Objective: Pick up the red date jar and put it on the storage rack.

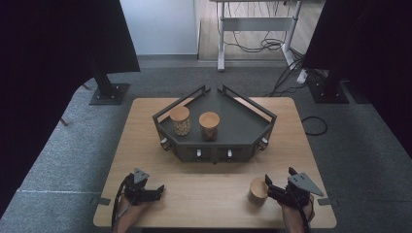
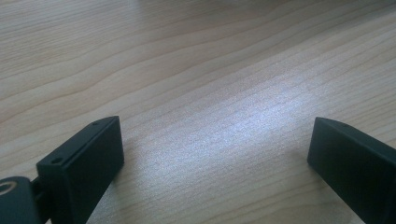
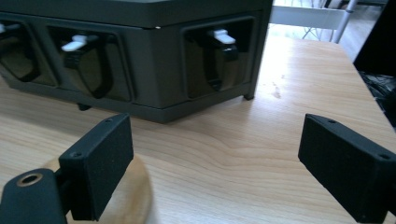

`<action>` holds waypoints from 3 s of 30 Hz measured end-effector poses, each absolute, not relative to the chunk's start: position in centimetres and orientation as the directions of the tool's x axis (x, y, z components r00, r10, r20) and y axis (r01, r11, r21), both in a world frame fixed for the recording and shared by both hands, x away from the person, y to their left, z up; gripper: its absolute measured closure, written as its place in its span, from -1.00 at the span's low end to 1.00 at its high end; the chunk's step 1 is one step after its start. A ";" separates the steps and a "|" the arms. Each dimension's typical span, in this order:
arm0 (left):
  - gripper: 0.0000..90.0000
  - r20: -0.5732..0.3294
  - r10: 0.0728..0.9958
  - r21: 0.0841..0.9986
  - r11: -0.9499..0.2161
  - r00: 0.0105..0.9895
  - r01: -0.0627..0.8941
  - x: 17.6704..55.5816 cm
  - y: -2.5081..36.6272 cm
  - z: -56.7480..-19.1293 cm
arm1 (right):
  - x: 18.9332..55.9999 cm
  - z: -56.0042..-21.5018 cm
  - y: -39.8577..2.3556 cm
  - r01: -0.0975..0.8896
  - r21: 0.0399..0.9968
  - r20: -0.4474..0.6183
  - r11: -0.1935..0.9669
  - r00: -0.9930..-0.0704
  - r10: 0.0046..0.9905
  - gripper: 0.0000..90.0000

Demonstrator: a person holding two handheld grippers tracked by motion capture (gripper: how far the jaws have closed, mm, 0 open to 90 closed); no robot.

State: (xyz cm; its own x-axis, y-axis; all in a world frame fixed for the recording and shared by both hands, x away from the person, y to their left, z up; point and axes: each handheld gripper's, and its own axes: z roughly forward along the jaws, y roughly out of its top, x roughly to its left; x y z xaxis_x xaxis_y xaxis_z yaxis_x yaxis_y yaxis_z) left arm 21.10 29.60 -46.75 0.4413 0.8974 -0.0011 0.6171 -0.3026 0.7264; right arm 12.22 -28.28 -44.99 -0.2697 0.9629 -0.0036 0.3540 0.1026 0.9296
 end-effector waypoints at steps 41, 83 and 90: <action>-0.92 -0.001 0.897 0.726 -0.303 0.442 0.617 21.1 29.6 -46.8 | 12.0 -44.9 -25.4 0.351 0.923 -0.007 0.155 -0.388 0.922 -0.79; -0.92 -0.001 0.897 0.726 -0.303 0.442 0.617 21.1 29.6 -46.8 | 11.5 -46.4 -25.1 0.406 0.897 -0.007 0.177 -0.386 0.922 -0.75; -0.92 -0.001 0.897 0.726 -0.303 0.442 0.617 21.1 29.6 -46.8 | 11.5 -46.5 -25.2 0.419 0.892 0.004 0.172 -0.388 0.922 -0.68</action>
